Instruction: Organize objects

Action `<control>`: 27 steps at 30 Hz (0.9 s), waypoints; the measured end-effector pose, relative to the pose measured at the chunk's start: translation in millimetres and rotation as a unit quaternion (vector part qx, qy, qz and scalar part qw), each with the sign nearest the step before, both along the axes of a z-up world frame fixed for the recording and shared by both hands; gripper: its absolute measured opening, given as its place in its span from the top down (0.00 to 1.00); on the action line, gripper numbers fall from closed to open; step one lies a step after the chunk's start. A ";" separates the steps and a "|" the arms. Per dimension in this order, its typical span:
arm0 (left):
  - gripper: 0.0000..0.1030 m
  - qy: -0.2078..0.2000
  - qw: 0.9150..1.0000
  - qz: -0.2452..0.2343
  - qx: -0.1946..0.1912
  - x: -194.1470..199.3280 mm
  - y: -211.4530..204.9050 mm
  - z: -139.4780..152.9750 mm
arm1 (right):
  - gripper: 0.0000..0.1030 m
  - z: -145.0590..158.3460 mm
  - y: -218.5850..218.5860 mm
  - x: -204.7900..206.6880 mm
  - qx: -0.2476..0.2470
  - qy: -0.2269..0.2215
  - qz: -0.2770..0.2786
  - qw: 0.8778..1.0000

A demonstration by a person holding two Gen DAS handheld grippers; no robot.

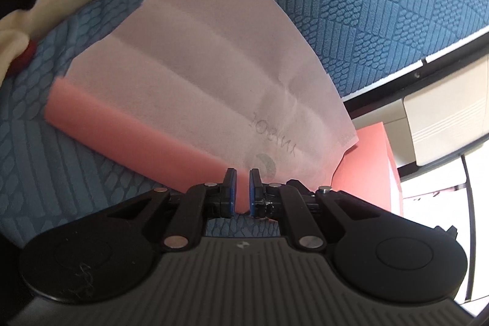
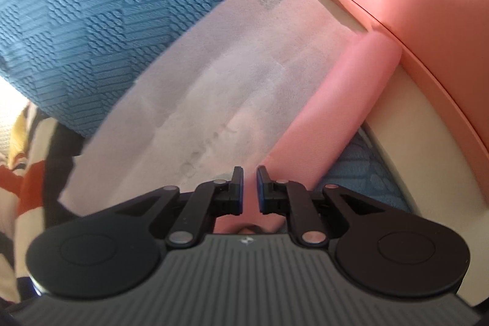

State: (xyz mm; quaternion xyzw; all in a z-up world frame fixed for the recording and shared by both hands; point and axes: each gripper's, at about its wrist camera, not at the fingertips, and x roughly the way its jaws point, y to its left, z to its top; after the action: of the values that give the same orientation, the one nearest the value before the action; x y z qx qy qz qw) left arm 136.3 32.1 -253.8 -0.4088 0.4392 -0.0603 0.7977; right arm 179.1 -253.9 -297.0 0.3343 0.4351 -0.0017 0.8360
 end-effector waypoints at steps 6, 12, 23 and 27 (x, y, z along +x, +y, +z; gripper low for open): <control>0.92 0.002 0.999 -0.028 0.043 18.8 -15.9 -7.8 | 0.92 -6.7 -2.9 7.2 0.001 0.011 -0.003 1.000; 0.92 0.023 0.995 -0.068 0.066 30.8 -31.8 -24.4 | 0.86 -3.9 -9.6 8.1 0.015 0.010 -0.005 1.000; 0.92 0.023 0.995 -0.068 0.066 25.6 -34.6 -29.0 | 0.59 0.9 -37.8 -19.6 0.086 0.016 -0.045 0.995; 0.92 0.024 0.995 -0.064 0.070 21.9 -32.9 -28.7 | 0.58 -5.9 -37.8 -23.9 0.087 0.031 -0.054 0.994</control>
State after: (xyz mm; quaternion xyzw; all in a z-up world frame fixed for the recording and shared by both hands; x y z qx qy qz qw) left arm 158.2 -0.8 -282.5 -0.3248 0.4863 -0.0706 0.8081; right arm 155.2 -291.7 -302.9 0.4284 0.4410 -0.0191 0.7884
